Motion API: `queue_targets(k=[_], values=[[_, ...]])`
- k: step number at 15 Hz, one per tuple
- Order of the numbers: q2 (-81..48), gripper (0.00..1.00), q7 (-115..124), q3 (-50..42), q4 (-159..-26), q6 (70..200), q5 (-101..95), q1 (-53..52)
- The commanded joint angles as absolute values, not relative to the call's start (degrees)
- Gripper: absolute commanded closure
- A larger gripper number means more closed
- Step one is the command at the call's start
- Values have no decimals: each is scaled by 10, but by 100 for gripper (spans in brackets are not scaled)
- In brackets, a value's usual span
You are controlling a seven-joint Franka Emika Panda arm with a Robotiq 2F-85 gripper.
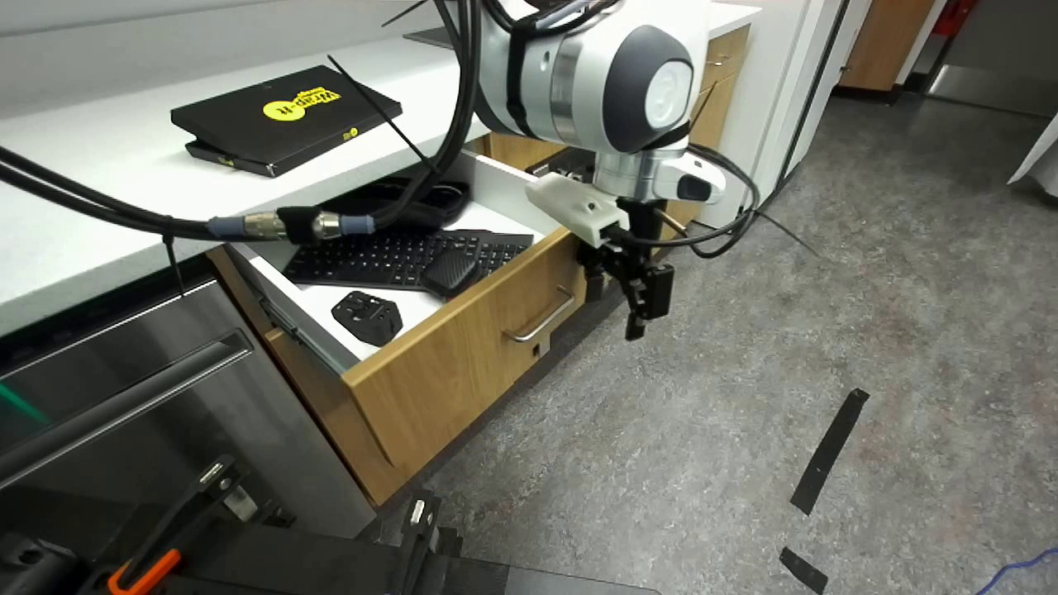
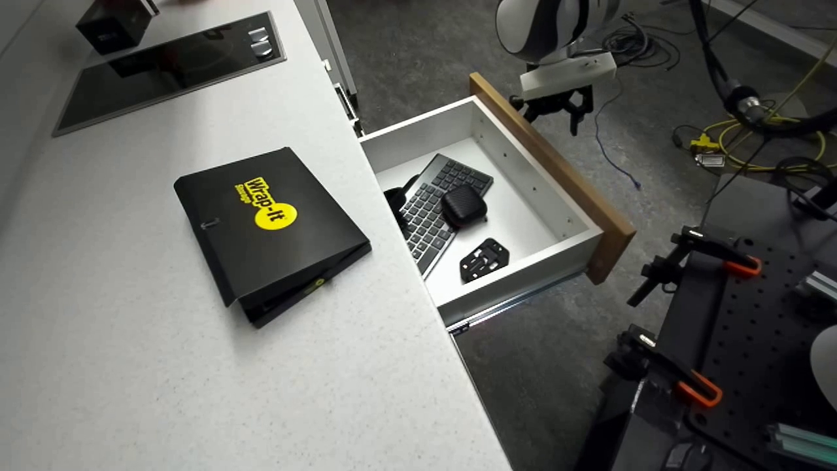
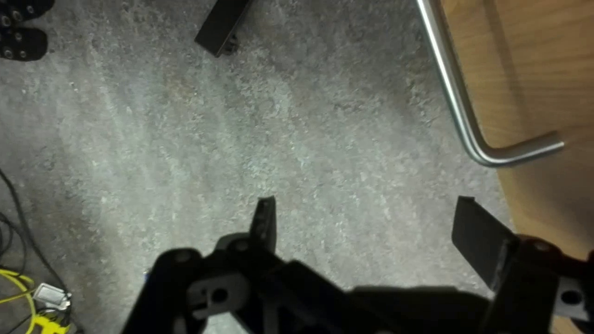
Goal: Close the upper drawer of the cabinet to the left
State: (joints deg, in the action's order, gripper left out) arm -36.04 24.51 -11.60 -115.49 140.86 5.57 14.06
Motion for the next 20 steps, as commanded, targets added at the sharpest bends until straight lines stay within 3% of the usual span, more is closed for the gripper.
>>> queue_targets(k=[1,11,20], values=[[-372,0,199,-61,-1116,1360,122,134],[-369,0,215,-83,-1123,1356,118,106],[-473,0,117,33,-1003,1343,299,157]])
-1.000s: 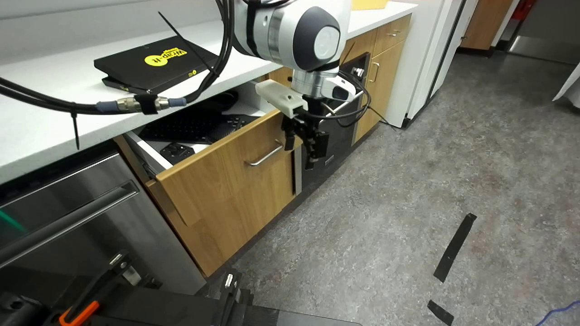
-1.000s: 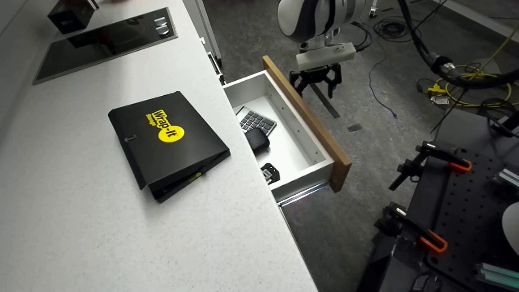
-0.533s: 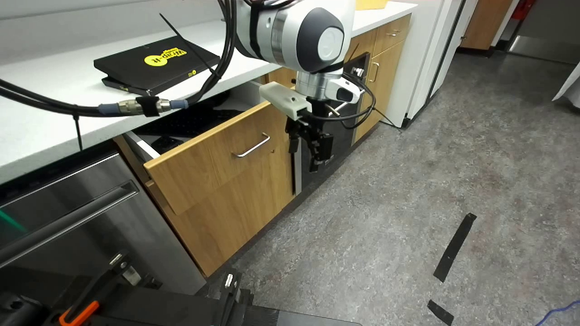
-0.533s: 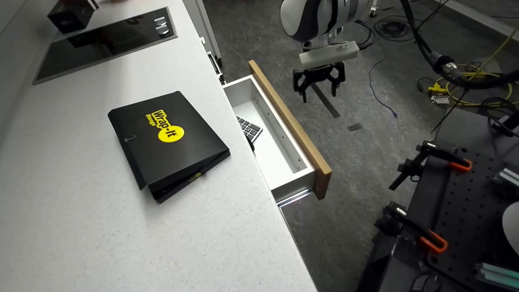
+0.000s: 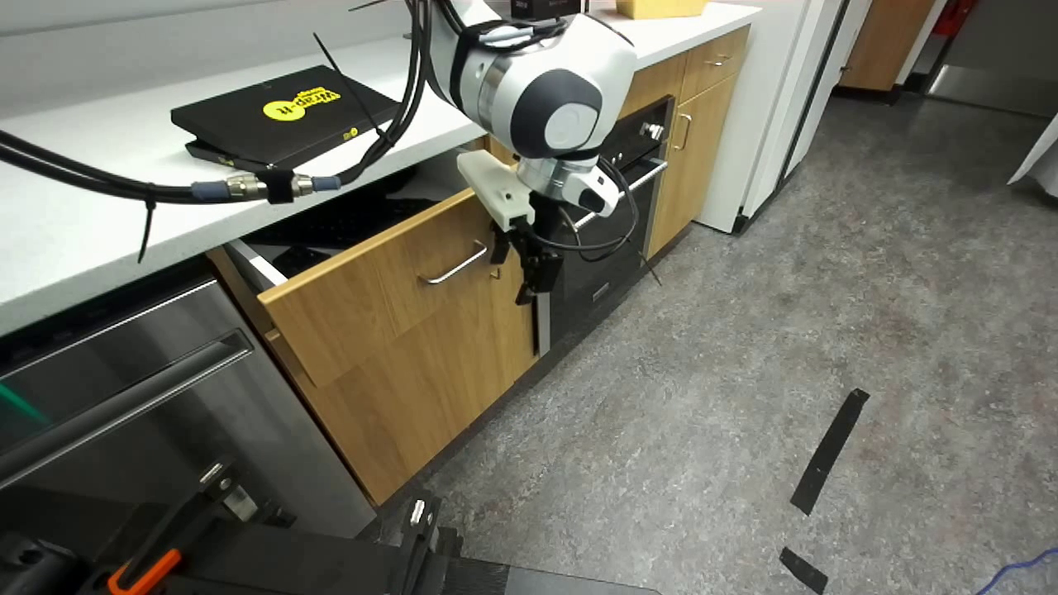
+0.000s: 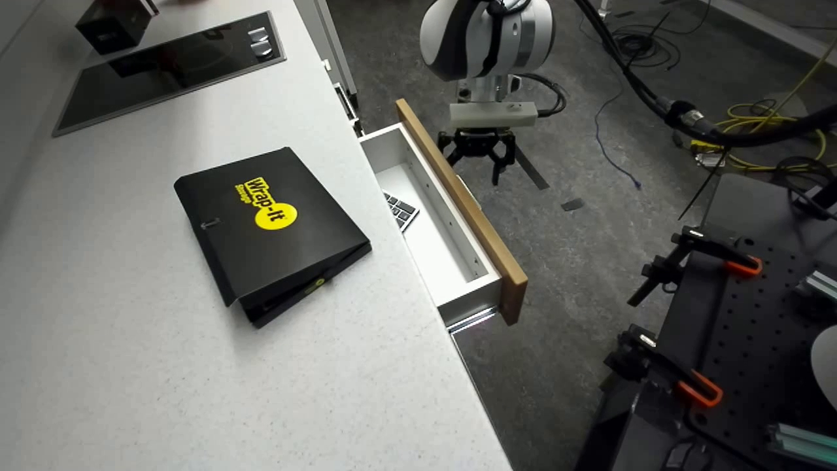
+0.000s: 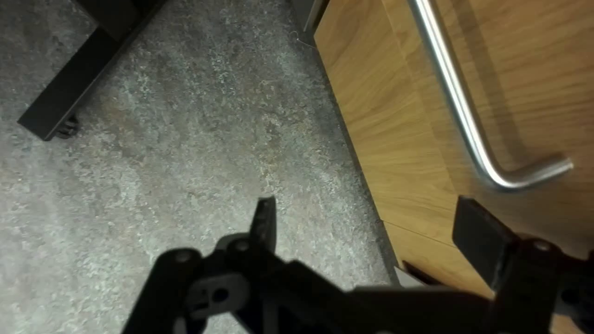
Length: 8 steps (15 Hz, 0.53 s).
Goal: Close the upper drawer of the cabinet to the left
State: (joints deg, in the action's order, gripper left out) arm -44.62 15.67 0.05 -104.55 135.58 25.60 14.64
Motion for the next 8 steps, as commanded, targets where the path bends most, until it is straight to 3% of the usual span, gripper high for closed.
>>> queue_targets(k=[1,8], values=[[-474,0,106,41,-1002,1343,304,154],[-496,0,76,85,-978,1355,299,118]])
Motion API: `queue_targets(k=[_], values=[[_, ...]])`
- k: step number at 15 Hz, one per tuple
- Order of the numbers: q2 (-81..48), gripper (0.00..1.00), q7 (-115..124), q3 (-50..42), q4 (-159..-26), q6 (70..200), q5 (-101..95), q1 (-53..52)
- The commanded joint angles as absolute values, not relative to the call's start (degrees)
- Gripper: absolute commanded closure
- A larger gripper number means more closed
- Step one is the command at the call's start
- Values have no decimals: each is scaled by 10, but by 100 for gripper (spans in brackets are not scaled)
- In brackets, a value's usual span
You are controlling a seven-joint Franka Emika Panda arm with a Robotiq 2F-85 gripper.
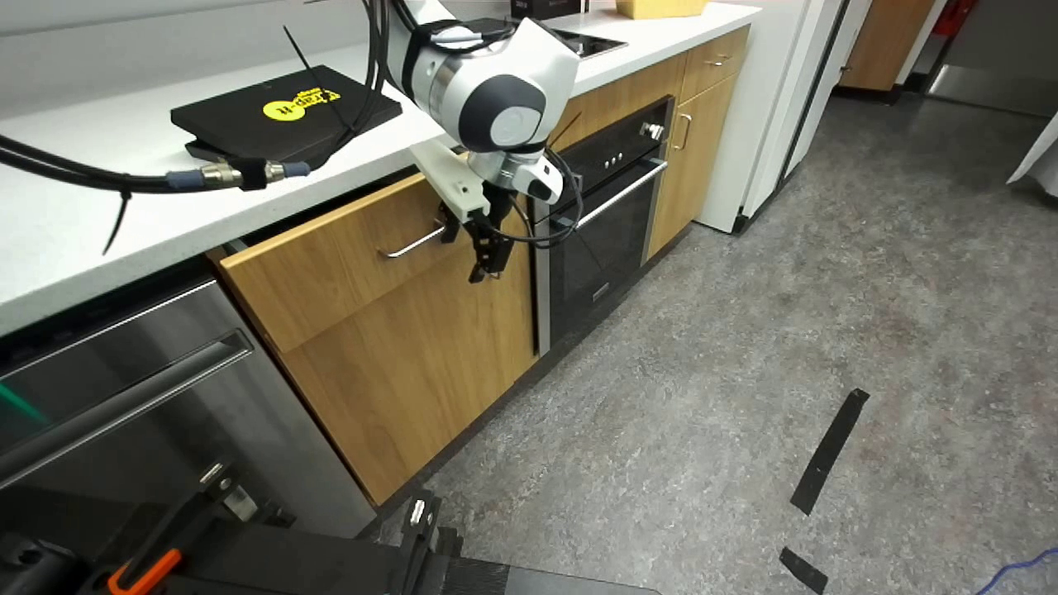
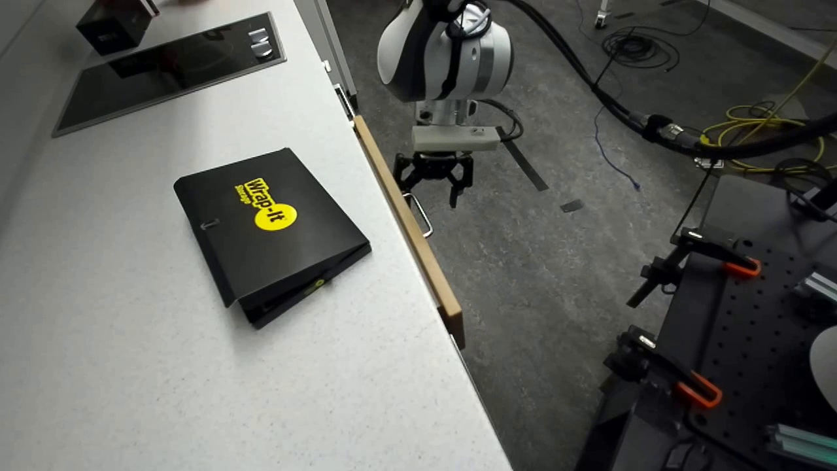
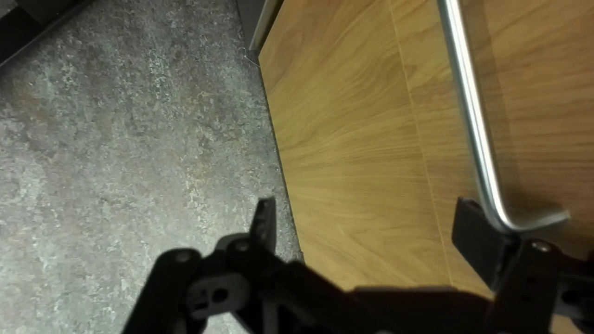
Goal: Close the upper drawer of the cabinet to the left
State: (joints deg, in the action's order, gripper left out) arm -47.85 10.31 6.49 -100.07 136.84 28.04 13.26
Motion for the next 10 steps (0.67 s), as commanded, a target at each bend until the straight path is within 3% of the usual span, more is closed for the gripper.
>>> queue_targets(k=[1,10], values=[[-502,0,76,89,-970,1356,298,115],[-511,0,90,75,-952,1371,289,108]])
